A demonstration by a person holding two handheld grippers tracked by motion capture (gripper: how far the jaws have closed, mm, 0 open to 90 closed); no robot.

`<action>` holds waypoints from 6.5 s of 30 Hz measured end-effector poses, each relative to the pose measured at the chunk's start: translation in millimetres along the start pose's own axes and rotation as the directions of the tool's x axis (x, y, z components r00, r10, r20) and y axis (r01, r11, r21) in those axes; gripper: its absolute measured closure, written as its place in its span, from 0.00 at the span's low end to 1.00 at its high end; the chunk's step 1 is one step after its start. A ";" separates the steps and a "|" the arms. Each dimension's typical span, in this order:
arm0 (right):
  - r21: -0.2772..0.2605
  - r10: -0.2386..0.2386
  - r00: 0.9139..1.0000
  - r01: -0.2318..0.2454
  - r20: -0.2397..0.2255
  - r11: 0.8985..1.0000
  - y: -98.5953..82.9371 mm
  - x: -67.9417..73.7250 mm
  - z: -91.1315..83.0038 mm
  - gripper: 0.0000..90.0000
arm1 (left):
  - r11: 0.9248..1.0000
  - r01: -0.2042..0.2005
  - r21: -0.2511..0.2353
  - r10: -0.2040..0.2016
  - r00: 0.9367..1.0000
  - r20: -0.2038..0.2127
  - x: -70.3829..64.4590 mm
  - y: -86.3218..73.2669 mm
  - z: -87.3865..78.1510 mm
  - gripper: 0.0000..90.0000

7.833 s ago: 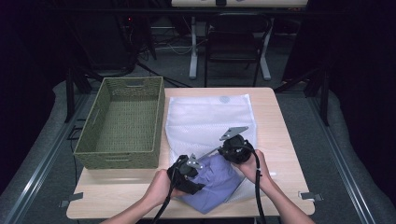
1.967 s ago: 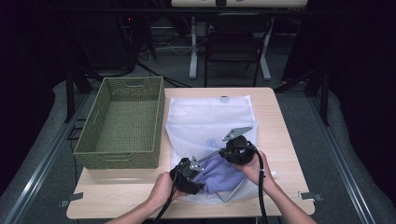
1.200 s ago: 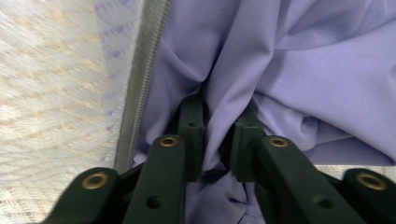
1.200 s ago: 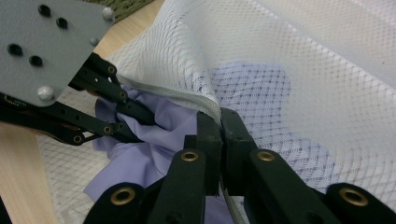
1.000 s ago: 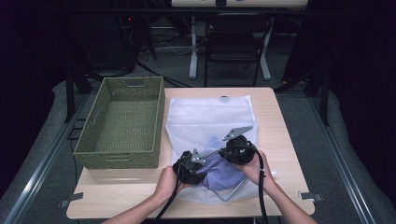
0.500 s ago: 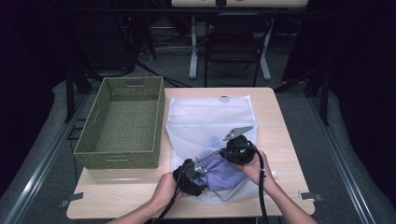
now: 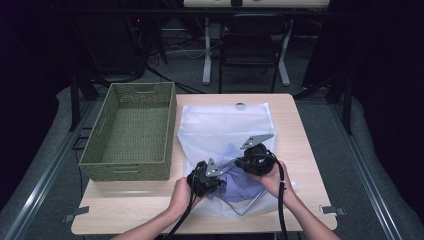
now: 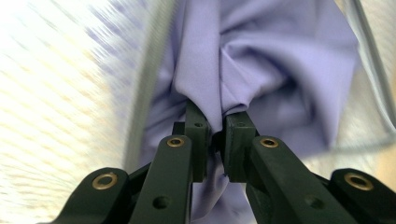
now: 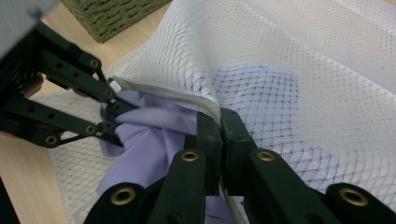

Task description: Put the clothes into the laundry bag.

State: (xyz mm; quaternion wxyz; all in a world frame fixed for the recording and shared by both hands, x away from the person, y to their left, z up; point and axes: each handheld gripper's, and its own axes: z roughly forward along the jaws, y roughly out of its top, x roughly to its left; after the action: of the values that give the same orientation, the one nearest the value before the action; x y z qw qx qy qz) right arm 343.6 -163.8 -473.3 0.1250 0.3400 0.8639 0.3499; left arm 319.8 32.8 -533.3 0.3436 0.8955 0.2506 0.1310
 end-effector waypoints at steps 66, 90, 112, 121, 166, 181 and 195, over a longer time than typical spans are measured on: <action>0.026 0.018 1.000 -0.017 -0.016 1.000 -7.2 -4.1 5.5 0.98 | 0.999 0.034 0.035 -0.034 0.999 0.010 0.9 -7.9 5.1 0.53; 0.047 0.028 0.999 -0.027 -0.018 0.999 -9.3 -7.1 9.1 0.98 | 0.993 -0.083 0.082 0.077 0.994 0.071 -45.6 -0.8 39.7 0.73; 0.031 0.036 0.999 -0.035 -0.034 0.999 -7.0 -5.7 6.6 0.98 | 0.997 -0.035 0.072 0.037 0.999 -0.029 -11.3 3.4 35.8 0.79; 0.024 0.047 0.998 -0.047 -0.034 0.999 -7.2 -8.0 2.9 0.98 | 0.997 -0.071 0.015 0.071 0.997 0.012 -22.3 11.4 -3.2 0.39; 0.018 0.092 0.994 -0.091 -0.062 0.996 -12.0 -14.0 1.8 0.98 | 0.994 -0.103 -0.034 0.100 0.991 -0.085 -36.1 15.5 27.8 0.40; 0.027 0.120 0.991 -0.119 -0.055 0.993 -11.7 -16.9 6.8 0.98 | 0.998 -0.060 0.022 0.061 0.997 -0.039 -46.1 17.7 59.1 0.54; -0.042 0.129 0.990 -0.131 -0.058 0.990 -3.2 -12.7 -8.0 0.98 | 0.995 0.007 -0.096 -0.017 0.994 -0.111 -26.9 28.7 55.2 0.95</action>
State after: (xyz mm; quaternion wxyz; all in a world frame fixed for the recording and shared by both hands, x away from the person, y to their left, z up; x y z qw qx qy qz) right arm 347.7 -178.2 -470.0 0.0857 0.3828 0.8348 0.3862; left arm 329.9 -30.3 -555.7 0.3722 0.8678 0.2682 0.1907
